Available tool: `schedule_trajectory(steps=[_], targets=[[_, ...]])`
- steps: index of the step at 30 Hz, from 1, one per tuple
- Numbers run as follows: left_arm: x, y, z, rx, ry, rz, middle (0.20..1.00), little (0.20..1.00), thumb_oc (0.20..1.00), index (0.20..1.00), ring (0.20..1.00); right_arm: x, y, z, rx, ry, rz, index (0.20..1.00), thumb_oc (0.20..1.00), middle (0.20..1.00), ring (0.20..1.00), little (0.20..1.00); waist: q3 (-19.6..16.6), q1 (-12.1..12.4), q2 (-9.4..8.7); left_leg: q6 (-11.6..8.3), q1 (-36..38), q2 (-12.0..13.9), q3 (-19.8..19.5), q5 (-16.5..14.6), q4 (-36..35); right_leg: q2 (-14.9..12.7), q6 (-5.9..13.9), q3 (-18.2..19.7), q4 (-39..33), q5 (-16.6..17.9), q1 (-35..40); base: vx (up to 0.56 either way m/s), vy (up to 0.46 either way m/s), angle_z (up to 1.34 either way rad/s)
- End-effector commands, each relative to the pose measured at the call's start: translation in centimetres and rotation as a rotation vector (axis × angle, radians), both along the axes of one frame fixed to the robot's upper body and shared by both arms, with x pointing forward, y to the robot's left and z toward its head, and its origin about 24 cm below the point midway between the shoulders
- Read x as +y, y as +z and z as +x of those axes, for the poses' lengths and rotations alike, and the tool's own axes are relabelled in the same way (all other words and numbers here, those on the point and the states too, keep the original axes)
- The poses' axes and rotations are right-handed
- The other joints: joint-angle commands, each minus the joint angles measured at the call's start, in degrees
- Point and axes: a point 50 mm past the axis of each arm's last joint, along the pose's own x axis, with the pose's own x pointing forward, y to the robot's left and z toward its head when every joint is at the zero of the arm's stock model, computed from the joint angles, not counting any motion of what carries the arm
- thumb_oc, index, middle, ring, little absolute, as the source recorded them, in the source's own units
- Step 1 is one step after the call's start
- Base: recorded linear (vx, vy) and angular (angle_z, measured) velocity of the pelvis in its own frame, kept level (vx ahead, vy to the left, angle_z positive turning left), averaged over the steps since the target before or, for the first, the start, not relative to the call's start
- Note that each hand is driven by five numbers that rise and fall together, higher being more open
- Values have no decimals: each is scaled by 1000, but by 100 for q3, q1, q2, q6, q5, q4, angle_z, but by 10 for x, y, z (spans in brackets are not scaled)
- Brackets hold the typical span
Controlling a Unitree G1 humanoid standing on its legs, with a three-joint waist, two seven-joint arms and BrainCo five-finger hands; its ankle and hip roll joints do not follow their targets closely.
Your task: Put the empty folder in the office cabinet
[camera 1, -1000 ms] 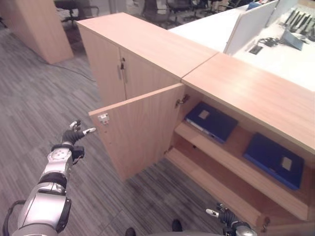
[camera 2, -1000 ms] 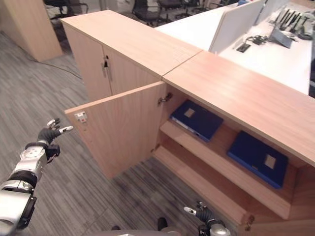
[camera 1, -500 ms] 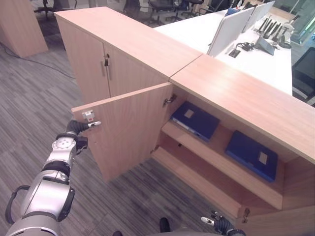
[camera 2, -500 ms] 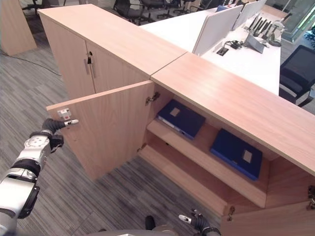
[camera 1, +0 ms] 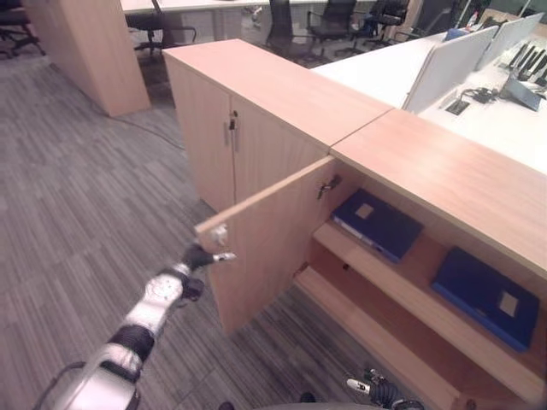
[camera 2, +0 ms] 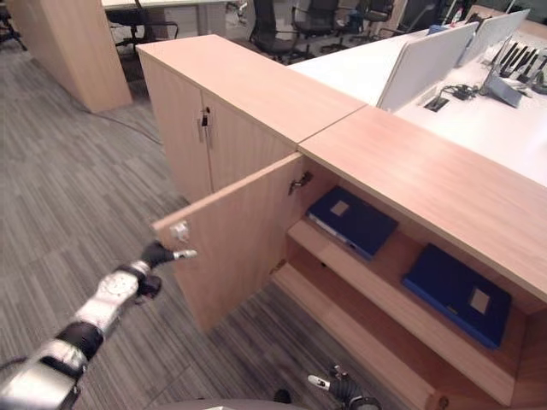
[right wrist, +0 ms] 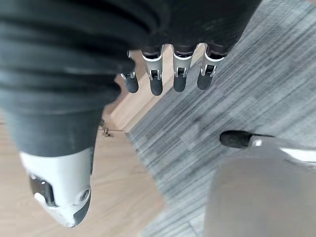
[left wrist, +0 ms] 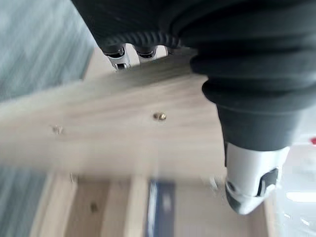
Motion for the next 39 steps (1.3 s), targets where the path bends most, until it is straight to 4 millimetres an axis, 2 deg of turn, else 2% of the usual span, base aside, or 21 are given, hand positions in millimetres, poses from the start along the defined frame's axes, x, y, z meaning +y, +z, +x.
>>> schedule_trajectory(steps=[1,4,5,9,16,19,21,22,24,25,26,29,31,32,35,37,38,39], targets=[[-25,28,16,-127,-59,-208,1000,1000,1000,1000,1000,-12,7,17,-56,-35,-38,1000,1000,1000,1000,1000,318,73,293,-92,379,24,-333,-690,77,-197,574,-333,111,-234,252,-15,4,16],[-21,18,-12,-64,-83,-276,1000,1000,1000,1000,1000,-13,4,10,-34,-54,-34,1000,1000,1000,1000,1000,311,175,346,-72,356,-12,-403,-682,77,-222,554,-397,108,-245,296,-17,6,21],[-17,15,-30,-26,-118,-303,1000,1000,1000,1000,1000,-15,3,6,-21,-69,-32,1000,1000,1000,1000,1000,304,249,399,-58,330,-40,-465,-663,77,-247,545,-471,117,-251,318,-12,9,15],[-14,15,-47,23,-178,-317,1000,1000,1000,1000,1000,-15,2,4,-4,-81,-30,1000,1000,1000,1000,1000,278,308,478,-47,303,-73,-540,-641,77,-285,541,-556,127,-264,359,-31,5,21],[-19,23,-42,-9,-196,-335,1000,1000,1000,1000,1000,-14,2,9,-12,-85,-25,1000,1000,1000,1000,1000,263,300,542,-39,290,-109,-568,-617,77,-322,532,-608,168,-266,362,-22,7,6],[-24,21,-38,-17,-182,-344,1000,1000,1000,1000,1000,-14,3,12,-17,-89,-26,1000,1000,1000,1000,1000,281,260,576,-36,287,-107,-452,-616,77,-326,544,-588,176,-213,298,-30,5,-2],[-30,21,-32,-30,-180,-340,1000,1000,1000,1000,1000,-14,3,13,-19,-96,-28,1000,1000,1000,1000,1000,312,198,595,-15,280,-101,-318,-614,77,-305,541,-559,360,-238,174,-93,11,-10],[-35,23,-24,-48,-174,-328,1000,1000,1000,1000,1000,-15,4,17,-29,-100,-30,1000,1000,1000,1000,1000,401,93,635,6,267,-67,-227,-595,77,-285,537,-514,700,-264,-30,-91,16,-27],[-41,26,-19,-66,-183,-319,1000,1000,1000,1000,1000,-16,6,22,-37,-96,-40,1000,1000,1000,1000,1000,482,97,678,17,255,-44,-121,-588,77,-288,558,-518,967,-291,-234,-152,9,-55],[-55,30,-9,-87,-211,-315,1000,1000,1000,1000,1000,-15,8,33,-53,-83,-59,1000,1000,1000,1000,1000,555,132,807,-15,229,127,293,-512,77,-583,554,-1428,1437,-299,-454,-175,-5,-86],[-56,30,-8,-88,-211,-315,1000,1000,1000,1000,1000,-15,8,33,-53,-84,-59,1000,1000,1000,1000,1000,560,132,807,-16,230,124,289,-512,77,-589,555,-1431,1454,-311,-458,-143,-11,-129],[-70,35,-2,-98,-259,-313,1000,1000,1000,1000,1000,-15,7,32,-38,-73,-71,1000,1000,1000,1000,1000,517,152,832,0,310,229,757,-480,97,-868,425,-2449,1814,-363,-407,-41,-25,-110],[-81,35,0,-93,-295,-309,1000,1000,1000,1000,1000,-14,4,27,-9,-65,-78,1000,1000,1000,1000,1000,492,131,766,-4,406,225,1055,-540,144,-938,451,-2760,1760,-406,-220,-18,-51,-87],[-81,35,0,-93,-295,-308,1000,1000,1000,1000,1000,-14,4,27,-9,-66,-78,1000,1000,1000,1000,1000,496,138,766,-5,412,225,1059,-540,143,-935,452,-2757,1750,-401,-213,-3,-68,-105],[-99,35,2,-88,-333,-334,1000,1000,1000,1000,1000,-16,2,23,9,-72,-92,1000,1000,1000,1000,1000,415,28,747,-42,517,251,1308,-526,166,-840,439,-2538,1462,-397,-157,73,-130,-55],[-111,36,2,-85,-352,-353,1000,1000,1000,1000,1000,-19,2,20,18,-76,-99,1000,1000,1000,1000,1000,388,-134,828,-97,608,299,1406,-514,178,-730,392,-2342,1309,-433,-132,112,-140,-58],[-123,36,3,-79,-376,-367,1000,1000,1000,1000,1000,-24,3,21,17,-76,-114,1000,1000,1000,1000,1000,389,-375,890,-166,704,355,1561,-496,208,-602,349,-2105,1160,-465,-120,69,-153,-70],[-126,35,3,-76,-374,-372,1000,1000,1000,1000,1000,-24,3,21,18,-69,-117,1000,1000,1000,1000,1000,397,-440,914,-190,726,392,1629,-492,241,-559,331,-2024,1129,-476,-131,77,-226,-69]])
